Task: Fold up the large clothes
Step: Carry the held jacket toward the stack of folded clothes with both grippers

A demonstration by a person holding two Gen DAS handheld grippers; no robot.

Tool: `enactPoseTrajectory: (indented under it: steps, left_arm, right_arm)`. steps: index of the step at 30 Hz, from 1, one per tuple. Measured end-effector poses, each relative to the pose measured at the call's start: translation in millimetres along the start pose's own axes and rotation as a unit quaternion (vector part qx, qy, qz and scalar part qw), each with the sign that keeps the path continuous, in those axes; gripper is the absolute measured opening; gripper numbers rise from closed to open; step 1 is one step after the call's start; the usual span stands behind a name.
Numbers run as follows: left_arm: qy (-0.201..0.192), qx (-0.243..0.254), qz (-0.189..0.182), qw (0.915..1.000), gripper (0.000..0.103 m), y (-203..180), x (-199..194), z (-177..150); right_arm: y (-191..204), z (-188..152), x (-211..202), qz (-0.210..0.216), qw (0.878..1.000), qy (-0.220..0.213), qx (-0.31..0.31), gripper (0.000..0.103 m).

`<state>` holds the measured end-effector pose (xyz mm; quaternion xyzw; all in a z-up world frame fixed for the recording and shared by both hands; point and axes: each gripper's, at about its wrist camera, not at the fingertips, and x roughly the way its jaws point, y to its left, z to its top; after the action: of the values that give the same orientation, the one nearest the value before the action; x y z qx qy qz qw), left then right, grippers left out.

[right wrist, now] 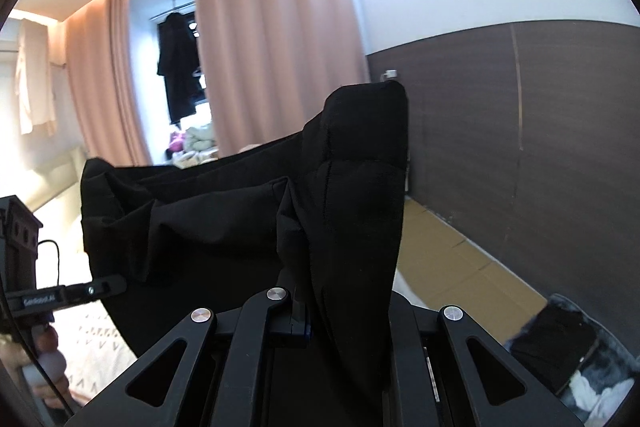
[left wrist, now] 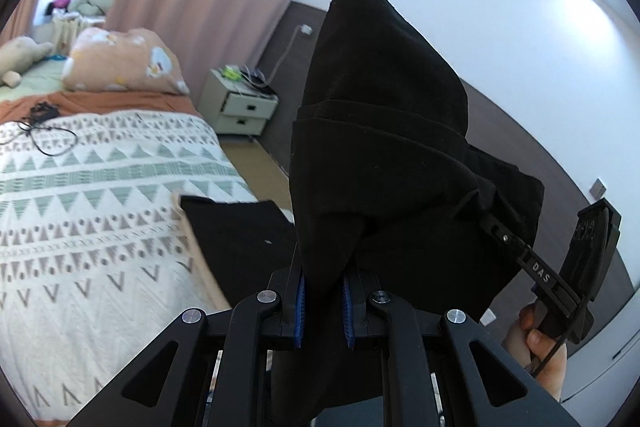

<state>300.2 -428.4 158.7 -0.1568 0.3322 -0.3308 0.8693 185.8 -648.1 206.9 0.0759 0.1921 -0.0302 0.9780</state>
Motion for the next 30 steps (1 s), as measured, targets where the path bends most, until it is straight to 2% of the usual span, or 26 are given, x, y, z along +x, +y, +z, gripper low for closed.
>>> enactPoseTrajectory:
  steps: [3, 8, 11, 20, 30]
  left_arm:
    - [0.016, -0.006, -0.009, 0.9998, 0.015, 0.4, 20.9, -1.6]
    - [0.038, -0.002, -0.003, 0.9993, 0.015, 12.5, 63.9, 3.2]
    - [0.058, -0.026, -0.001, 0.998, 0.015, 34.6, 93.9, 12.3]
    - [0.097, -0.057, 0.003, 0.9937, 0.015, 93.5, 177.9, 47.0]
    - [0.147, -0.112, 0.003, 0.9827, 0.015, 178.0, 269.2, 47.2]
  right_arm:
    - [-7.3, 1.8, 11.5, -0.009, 1.0, -0.003, 0.003, 0.011]
    - [-16.8, 2.5, 59.5, -0.011, 1.0, 0.009, 0.014, 0.01]
    - [-31.4, 3.8, 94.1, -0.004, 0.999, 0.029, 0.035, 0.01]
    - [-41.7, 16.0, 200.9, -0.029, 0.996, 0.087, 0.019, 0.009]
    - [-44.8, -21.6, 324.4, -0.044, 0.984, 0.173, -0.012, 0.009]
